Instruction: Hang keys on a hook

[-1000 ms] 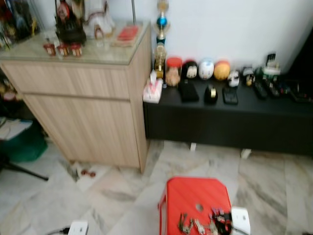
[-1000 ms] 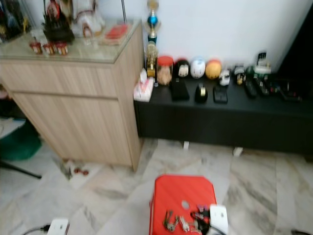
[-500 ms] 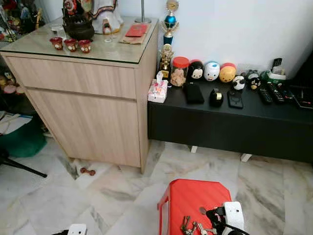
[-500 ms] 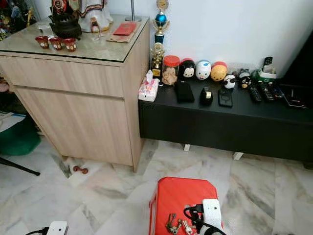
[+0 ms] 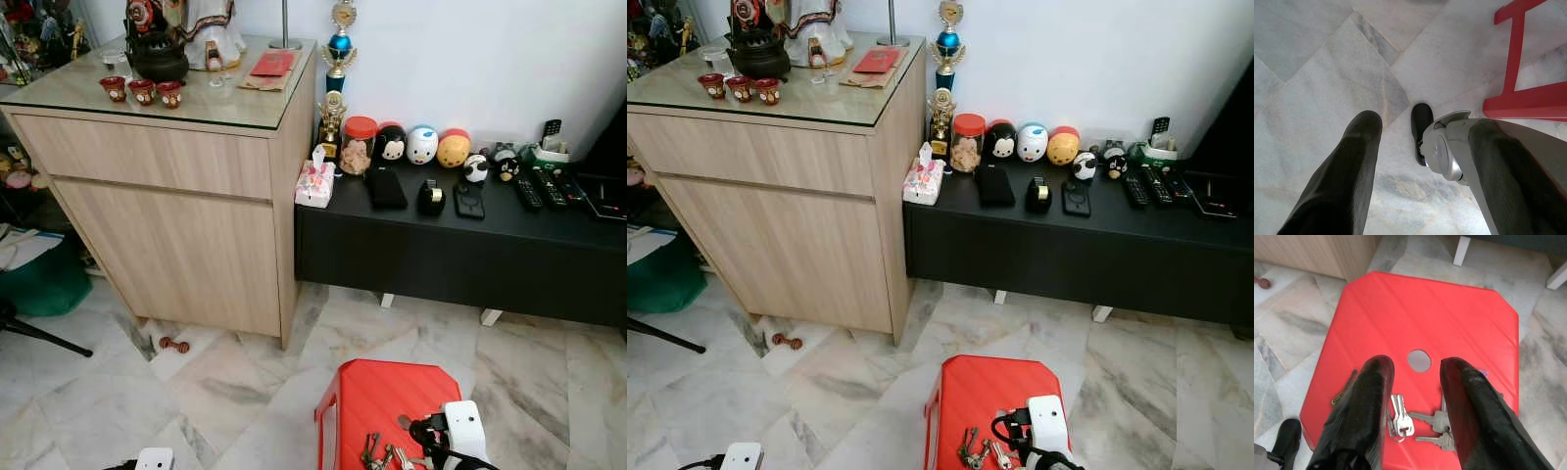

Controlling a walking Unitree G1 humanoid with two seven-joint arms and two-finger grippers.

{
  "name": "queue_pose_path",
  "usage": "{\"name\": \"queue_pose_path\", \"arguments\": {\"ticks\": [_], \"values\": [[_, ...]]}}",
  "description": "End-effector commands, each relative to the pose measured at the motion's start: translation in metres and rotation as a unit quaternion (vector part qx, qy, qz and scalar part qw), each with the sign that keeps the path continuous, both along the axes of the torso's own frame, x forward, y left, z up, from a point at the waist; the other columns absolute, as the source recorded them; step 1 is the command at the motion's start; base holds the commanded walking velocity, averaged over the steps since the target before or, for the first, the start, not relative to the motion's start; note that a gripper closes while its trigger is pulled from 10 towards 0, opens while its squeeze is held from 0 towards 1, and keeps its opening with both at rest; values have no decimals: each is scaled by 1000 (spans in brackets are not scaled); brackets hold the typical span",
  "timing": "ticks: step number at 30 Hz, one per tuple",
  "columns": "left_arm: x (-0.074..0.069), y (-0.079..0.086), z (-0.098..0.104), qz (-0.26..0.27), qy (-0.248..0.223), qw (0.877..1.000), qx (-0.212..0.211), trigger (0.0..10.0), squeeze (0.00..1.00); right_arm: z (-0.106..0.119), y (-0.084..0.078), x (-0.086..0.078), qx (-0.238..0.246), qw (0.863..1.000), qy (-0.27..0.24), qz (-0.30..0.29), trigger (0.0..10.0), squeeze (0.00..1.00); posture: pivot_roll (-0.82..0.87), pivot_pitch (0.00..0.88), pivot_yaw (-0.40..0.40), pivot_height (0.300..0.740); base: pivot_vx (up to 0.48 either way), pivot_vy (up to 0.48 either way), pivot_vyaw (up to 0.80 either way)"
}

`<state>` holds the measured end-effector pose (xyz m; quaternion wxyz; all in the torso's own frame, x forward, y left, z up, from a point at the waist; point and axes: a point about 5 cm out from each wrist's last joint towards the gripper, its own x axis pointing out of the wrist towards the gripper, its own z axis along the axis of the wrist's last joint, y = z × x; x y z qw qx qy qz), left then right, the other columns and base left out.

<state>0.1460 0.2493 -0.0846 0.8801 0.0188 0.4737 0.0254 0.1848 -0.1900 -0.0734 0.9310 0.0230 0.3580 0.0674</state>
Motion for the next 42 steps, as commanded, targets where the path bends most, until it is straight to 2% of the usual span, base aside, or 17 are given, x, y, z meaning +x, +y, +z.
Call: {"name": "queue_pose_path", "arguments": {"ticks": [1,13,24,42], "values": [[-3,0,-2,1,7,1000,-2,10000,0,-1,-2,-1,-2,1000,9,-6,10000,0,-47,0,-61,725,0,0,0],[-2,1,-1,1,8,1000,-1,10000,0,-2,-1,-1,-12,1000,21,5,10000,0,-46,0,-59,660,0,0,0],[-3,1,-1,0,9,1000,-2,10000,0,-5,-3,-4,-31,999,42,5,10000,0,-43,0,-56,660,0,0,0],[-4,2,-1,-3,16,1000,-5,10000,0,-7,-3,-6,-30,998,52,-15,10000,0,-33,0,-47,660,0,0,0]]}}
